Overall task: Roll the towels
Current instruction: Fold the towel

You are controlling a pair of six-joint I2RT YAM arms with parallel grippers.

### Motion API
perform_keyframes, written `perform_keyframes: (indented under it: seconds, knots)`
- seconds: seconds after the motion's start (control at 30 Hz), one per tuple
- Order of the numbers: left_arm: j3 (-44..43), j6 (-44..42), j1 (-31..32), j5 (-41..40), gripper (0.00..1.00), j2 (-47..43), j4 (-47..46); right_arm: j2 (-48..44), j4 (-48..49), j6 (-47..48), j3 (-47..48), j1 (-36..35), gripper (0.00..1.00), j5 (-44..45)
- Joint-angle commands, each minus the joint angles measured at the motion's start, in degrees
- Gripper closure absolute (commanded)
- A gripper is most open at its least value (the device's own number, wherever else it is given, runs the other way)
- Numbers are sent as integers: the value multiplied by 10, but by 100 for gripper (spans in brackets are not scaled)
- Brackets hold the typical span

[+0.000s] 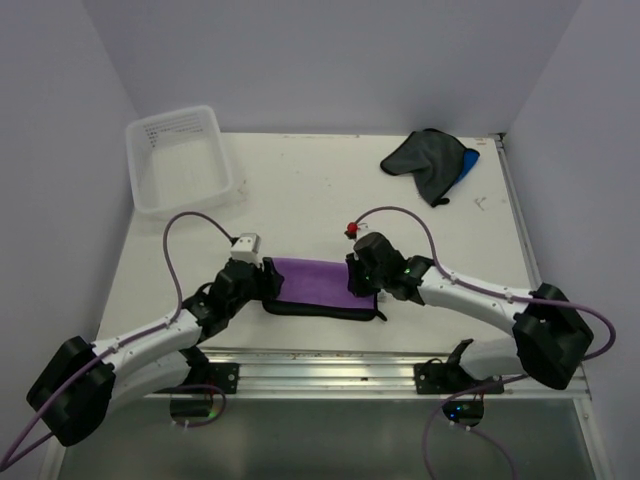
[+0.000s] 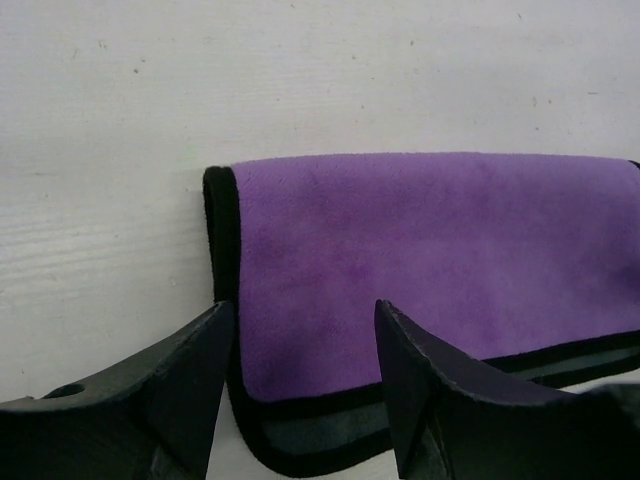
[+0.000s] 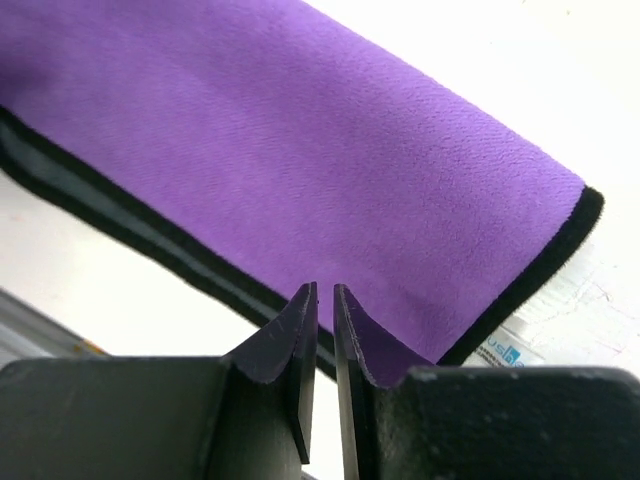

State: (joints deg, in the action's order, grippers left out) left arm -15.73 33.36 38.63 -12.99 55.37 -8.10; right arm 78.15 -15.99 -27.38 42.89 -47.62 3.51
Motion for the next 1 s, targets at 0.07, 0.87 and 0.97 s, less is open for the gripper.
perform_keyframes:
  seconds: [0.07,0.87,0.97]
  knots:
    - [12,2,-12,-4,42,6,12,-68,-35,7,19,0,83,1]
    - [39,91,-28,15,52,0,47,-150,-93,7,-14,5,86,42]
    - [39,89,-27,13,56,-4,44,-150,-92,7,-16,6,86,42]
